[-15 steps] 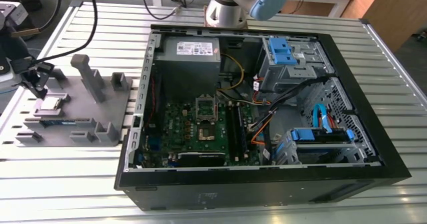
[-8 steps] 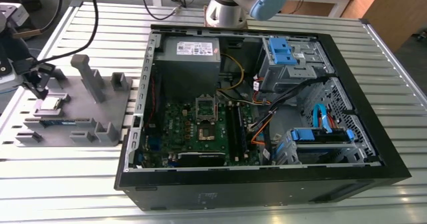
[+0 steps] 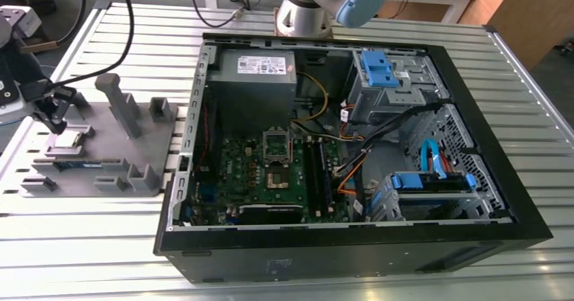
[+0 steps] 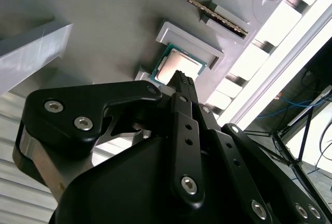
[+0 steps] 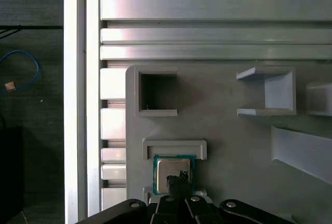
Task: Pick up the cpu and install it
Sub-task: 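Pick up the cpu and move it towards the insertion slot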
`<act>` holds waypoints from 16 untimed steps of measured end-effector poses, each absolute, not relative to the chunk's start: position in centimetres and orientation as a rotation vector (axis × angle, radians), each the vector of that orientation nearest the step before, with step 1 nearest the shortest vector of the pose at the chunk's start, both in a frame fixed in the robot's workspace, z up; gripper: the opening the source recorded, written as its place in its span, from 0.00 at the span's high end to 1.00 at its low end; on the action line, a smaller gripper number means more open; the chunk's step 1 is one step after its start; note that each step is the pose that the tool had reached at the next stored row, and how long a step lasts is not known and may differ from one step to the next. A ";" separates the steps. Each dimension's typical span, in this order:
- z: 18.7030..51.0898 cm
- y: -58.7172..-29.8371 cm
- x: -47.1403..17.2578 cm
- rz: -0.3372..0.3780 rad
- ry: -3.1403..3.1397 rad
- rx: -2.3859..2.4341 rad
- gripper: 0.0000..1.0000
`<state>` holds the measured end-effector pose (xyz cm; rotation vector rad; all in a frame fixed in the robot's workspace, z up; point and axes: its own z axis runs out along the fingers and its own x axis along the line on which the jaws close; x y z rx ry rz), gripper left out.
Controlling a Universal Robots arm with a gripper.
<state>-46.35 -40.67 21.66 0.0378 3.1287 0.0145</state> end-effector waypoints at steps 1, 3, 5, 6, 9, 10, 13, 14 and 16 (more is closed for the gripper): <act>21.6 -40.7 -46.4 0.014 3.129 0.038 0.89; 21.6 -40.7 -46.4 0.014 3.129 0.038 0.89; 21.6 -40.7 -46.4 0.014 3.129 0.038 0.89; 21.6 -40.7 -46.4 0.014 3.129 0.038 0.89; 21.6 -40.7 -46.4 0.014 3.129 0.038 0.89; 21.6 -40.7 -46.4 0.014 3.129 0.038 0.89; 21.6 -40.7 -46.4 0.014 3.129 0.038 0.84; 21.6 -40.7 -46.4 0.014 3.129 0.038 0.84; 21.6 -40.7 -46.4 0.014 3.129 0.038 0.71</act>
